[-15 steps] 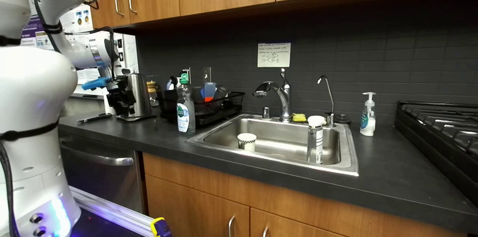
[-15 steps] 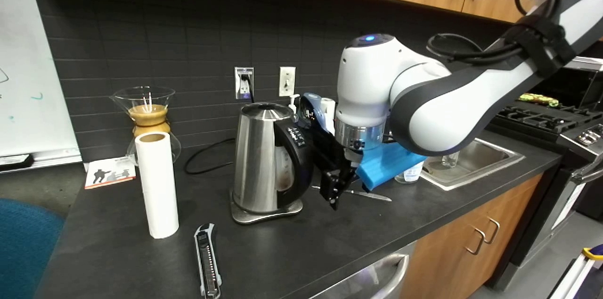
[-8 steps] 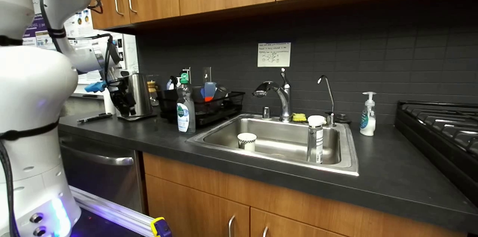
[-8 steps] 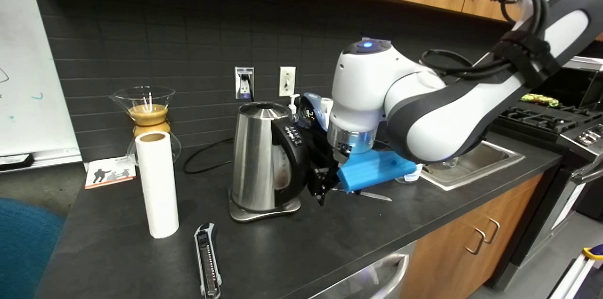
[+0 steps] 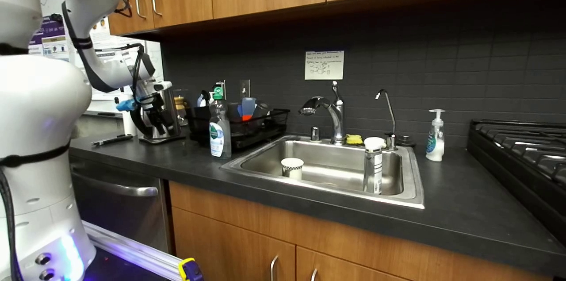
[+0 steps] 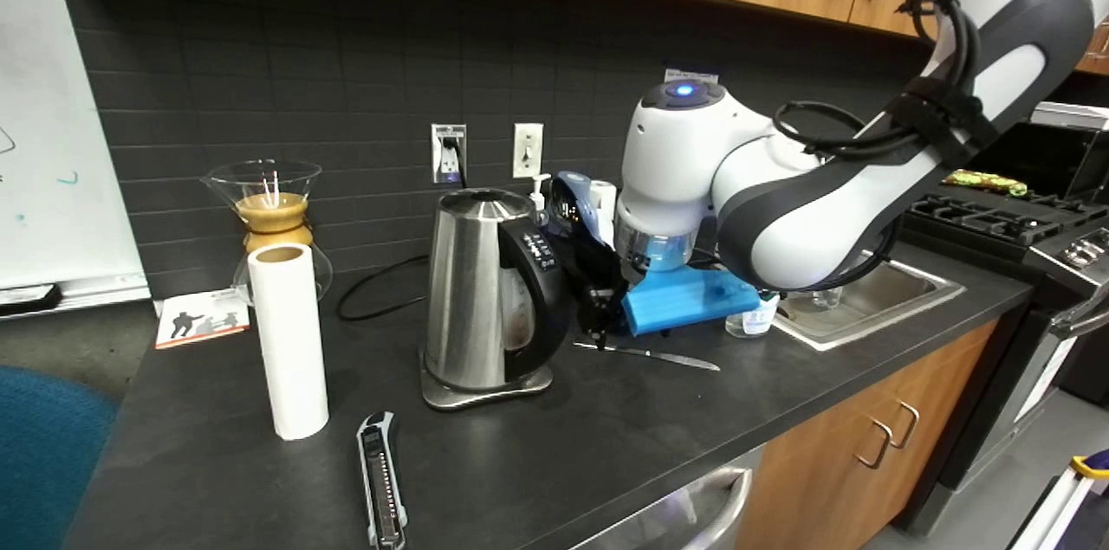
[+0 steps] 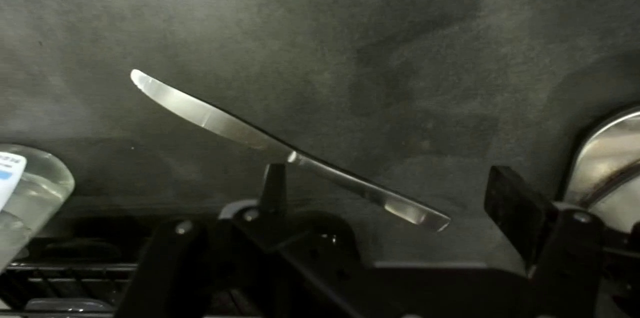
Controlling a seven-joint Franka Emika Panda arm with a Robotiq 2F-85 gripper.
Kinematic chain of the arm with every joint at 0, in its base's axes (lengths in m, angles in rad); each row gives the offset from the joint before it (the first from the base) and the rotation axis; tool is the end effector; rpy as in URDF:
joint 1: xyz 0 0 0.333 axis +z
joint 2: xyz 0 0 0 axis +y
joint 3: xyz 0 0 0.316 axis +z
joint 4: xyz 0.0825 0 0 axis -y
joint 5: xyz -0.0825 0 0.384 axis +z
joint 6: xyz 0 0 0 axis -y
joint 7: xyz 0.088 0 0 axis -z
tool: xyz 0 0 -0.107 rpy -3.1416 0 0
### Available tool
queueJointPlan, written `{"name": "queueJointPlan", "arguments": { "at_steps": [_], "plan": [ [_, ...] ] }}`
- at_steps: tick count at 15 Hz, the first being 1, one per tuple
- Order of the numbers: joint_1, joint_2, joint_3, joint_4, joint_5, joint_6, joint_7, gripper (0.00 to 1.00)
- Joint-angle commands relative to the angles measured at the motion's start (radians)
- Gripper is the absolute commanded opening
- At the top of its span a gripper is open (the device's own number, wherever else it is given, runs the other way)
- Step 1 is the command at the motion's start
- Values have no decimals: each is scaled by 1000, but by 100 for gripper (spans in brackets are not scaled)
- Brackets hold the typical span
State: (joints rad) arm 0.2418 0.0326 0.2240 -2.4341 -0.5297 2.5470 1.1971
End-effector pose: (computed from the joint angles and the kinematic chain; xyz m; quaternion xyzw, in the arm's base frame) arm 0.4366 0.2270 0.2976 0.9764 -0.1484 0.1391 0.0728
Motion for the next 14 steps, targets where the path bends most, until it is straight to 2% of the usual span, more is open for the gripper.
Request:
{"name": "queueJointPlan", "arguments": {
  "at_steps": [1, 8, 14],
  "plan": [
    [4, 20, -10, 2, -28, -6, 88, 100],
    [-1, 26, -23, -21, -204, 75, 284, 100],
    [-2, 43, -34, -21, -322, 80, 421, 100]
  ]
}}
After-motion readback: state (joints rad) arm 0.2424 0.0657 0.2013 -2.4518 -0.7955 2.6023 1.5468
